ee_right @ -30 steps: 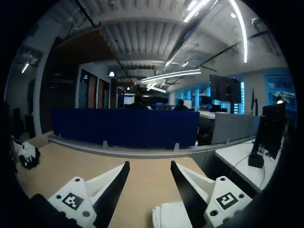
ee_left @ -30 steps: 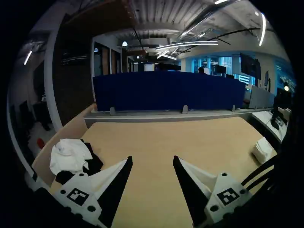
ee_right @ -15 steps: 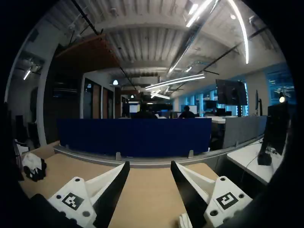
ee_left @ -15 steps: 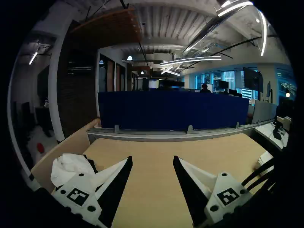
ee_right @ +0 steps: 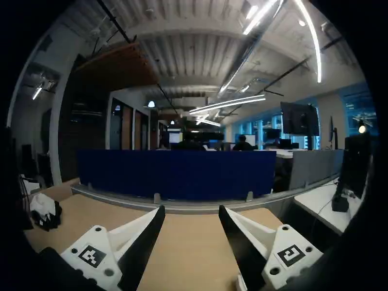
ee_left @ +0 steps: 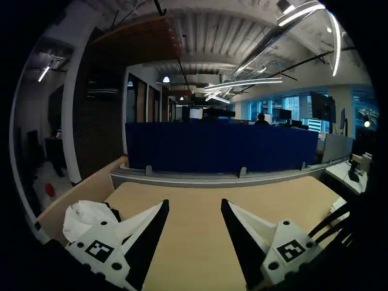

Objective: Fold towel

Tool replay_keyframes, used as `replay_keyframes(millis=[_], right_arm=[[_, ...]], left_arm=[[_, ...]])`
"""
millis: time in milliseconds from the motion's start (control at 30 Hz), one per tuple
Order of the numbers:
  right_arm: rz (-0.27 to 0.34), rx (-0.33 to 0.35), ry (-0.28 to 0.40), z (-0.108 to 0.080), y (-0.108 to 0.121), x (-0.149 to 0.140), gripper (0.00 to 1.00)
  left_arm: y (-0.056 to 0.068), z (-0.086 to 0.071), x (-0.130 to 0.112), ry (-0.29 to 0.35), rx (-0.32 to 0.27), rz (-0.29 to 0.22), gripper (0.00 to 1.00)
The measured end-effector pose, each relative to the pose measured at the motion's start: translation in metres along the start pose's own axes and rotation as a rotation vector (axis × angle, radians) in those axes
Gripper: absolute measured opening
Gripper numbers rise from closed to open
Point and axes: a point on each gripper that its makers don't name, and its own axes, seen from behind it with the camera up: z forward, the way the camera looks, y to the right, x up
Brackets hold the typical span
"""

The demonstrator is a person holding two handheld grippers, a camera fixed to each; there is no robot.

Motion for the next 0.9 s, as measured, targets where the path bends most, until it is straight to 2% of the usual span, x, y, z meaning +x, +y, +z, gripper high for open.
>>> replay_keyframes(millis=[200,400,600,900], right_arm=[[-0.024,0.005,0.012,0.004,-0.010,0.007,0.86],[-0.021,0.012,0.024,0.006,-0.021,0.014,0.89],[-0.018,0.033,0.015,0.006,-0.034,0.012,1.00],[-0.061,0.051,0.005,0.007,-0.050,0.012,1.00]], left_arm=[[0.000,0.002,0.006,0.027,0.001,0.023,0.79],[0.001,0.002,0.012,0.062,0.003,0.043,0.79],[-0.003,0.003,0.011,0.089,0.021,0.062,0.79],[-0.001,0.008,0.000,0.129,0.023,0.108,0.79]])
